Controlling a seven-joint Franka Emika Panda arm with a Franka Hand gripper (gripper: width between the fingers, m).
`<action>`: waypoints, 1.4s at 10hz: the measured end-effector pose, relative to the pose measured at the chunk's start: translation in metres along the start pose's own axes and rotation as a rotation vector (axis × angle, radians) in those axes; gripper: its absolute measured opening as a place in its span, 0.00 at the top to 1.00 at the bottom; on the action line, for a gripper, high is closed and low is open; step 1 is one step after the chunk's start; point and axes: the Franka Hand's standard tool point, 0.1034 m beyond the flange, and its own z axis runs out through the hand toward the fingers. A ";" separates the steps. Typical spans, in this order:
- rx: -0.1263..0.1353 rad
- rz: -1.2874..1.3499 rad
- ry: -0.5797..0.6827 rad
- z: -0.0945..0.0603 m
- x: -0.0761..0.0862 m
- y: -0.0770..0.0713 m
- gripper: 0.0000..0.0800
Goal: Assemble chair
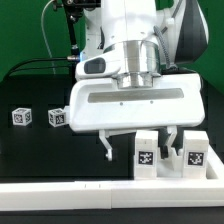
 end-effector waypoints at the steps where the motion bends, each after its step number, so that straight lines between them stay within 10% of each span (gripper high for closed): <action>1: 0.007 0.000 -0.005 0.005 -0.003 -0.007 0.19; 3: 0.006 0.014 -0.013 0.007 -0.006 -0.009 0.19; 5: -0.048 0.024 -0.016 0.006 -0.007 -0.014 0.19; 9: -0.083 0.043 -0.024 0.005 -0.021 0.017 0.19; 14: -0.048 0.053 -0.042 0.011 -0.025 0.005 0.19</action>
Offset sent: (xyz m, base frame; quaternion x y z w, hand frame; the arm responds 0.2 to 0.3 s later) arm -0.0041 -0.0384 0.0061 -0.2507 -0.0246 -0.0155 0.9676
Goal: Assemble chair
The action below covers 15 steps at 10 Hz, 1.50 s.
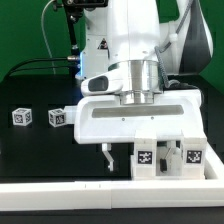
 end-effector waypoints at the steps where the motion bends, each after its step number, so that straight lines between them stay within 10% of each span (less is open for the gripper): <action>1: 0.004 -0.007 -0.005 0.000 0.002 -0.003 0.19; 5: 0.002 -0.006 -0.004 0.000 0.001 -0.002 0.49; 7: 0.002 -0.006 -0.004 0.000 0.001 -0.002 0.90; 13: 0.001 -0.010 -0.005 -0.001 0.002 0.000 0.96; 15: 0.007 0.003 -0.042 -0.028 0.010 0.016 0.96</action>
Offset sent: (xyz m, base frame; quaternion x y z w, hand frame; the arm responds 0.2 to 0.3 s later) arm 0.0000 0.0000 0.0000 0.0000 0.0000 0.0000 1.0000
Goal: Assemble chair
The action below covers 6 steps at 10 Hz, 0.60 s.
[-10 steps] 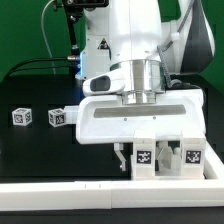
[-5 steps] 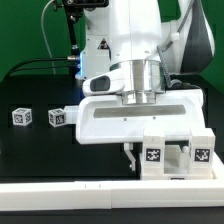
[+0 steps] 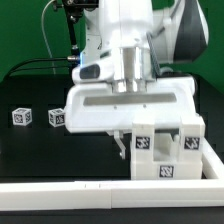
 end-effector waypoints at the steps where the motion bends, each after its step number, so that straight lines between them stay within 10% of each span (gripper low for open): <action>1: 0.017 0.006 -0.051 -0.009 0.001 0.001 0.96; 6: 0.108 0.028 -0.443 -0.053 0.018 -0.002 0.96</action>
Offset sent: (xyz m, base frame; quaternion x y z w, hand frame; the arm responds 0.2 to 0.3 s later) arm 0.0025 -0.0139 0.0384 -0.0060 -0.1915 -0.0214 0.9812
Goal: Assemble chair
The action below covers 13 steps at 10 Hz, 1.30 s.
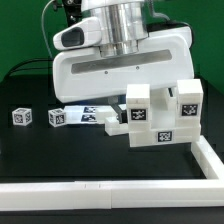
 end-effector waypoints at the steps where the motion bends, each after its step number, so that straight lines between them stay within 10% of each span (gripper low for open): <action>1: 0.000 0.005 -0.071 -0.002 0.003 -0.005 0.96; 6: 0.032 0.005 -0.528 0.013 -0.010 -0.006 0.96; 9: -0.014 -0.012 -0.894 0.010 -0.014 0.009 0.96; 13: -0.041 -0.053 -0.888 0.020 -0.008 -0.003 0.96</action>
Offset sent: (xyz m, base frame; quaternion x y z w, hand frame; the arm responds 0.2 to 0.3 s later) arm 0.0000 0.0000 0.0000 0.0000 -0.1296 0.0000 0.9916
